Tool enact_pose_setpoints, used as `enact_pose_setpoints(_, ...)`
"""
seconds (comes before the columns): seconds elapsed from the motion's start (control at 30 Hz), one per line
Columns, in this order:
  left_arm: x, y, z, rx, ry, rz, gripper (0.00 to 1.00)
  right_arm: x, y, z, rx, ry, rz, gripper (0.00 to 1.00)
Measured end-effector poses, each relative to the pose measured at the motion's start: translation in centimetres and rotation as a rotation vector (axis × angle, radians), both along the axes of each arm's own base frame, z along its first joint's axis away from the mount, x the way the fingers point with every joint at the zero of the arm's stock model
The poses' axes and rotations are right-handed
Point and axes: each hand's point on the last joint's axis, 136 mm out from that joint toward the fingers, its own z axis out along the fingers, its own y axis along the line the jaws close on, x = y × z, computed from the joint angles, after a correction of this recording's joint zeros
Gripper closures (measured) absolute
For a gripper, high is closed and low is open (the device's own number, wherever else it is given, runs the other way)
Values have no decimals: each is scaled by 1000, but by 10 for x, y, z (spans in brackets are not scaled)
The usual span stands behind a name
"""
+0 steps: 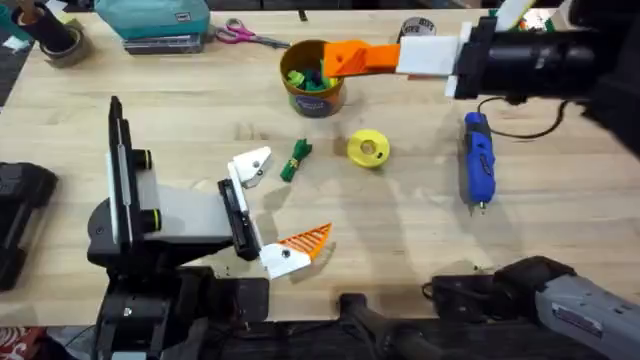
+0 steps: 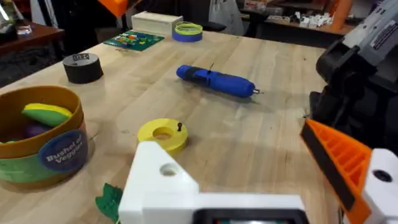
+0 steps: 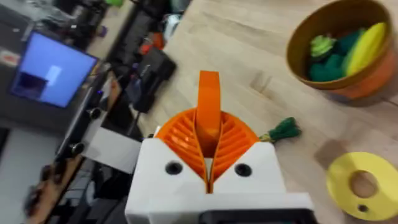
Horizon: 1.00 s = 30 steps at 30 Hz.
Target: Pick up the gripper from the table and insert it into the empty holder that is missing its gripper. Then pick up a screw, insert it into the mounting hole, and use the screwdriver to tighten it. Finally, clean up the table by picking up the vegetable and placing it into the bucket.
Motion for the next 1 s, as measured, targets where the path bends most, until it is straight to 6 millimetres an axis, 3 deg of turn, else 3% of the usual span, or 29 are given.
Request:
enact_pose_setpoints(0.23,0,0,0,0,0,0,14,-10,9,-4,149,34,86,993)
enact_pose_setpoints(0.63,0,0,0,0,0,0,15,-15,-4,-8,326,71,157,993)
enact_pose_setpoints(1.0,0,0,0,0,0,0,15,-13,5,-37,396,249,278,993)
